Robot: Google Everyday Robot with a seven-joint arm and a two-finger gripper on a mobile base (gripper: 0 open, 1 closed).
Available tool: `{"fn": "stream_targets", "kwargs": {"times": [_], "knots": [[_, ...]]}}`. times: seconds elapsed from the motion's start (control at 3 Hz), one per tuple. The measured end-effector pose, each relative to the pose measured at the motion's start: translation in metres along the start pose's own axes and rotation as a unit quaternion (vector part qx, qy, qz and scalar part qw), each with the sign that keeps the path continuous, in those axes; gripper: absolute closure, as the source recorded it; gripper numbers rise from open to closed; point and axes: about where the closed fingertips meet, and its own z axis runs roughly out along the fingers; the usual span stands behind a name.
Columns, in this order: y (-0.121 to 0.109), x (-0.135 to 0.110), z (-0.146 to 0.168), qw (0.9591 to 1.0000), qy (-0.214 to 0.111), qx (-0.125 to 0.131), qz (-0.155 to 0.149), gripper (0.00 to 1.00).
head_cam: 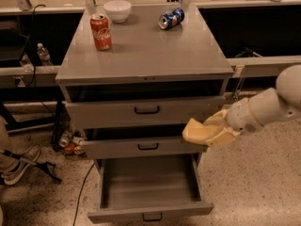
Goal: Place sponge into bottom drawer
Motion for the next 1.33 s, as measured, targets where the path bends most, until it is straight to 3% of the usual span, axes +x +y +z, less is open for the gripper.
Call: {"fn": "stream_targets", "kwargs": {"times": [0.67,1.0,1.33], "knots": [[0.033,0.054,0.125,0.9985,-0.032,-0.028,0.035,1.0],[0.036,0.08,0.192,0.9955,-0.063,-0.013,0.069,1.0],[0.037,0.08,0.192,0.9956,-0.063,-0.015,0.068,1.0]]}}
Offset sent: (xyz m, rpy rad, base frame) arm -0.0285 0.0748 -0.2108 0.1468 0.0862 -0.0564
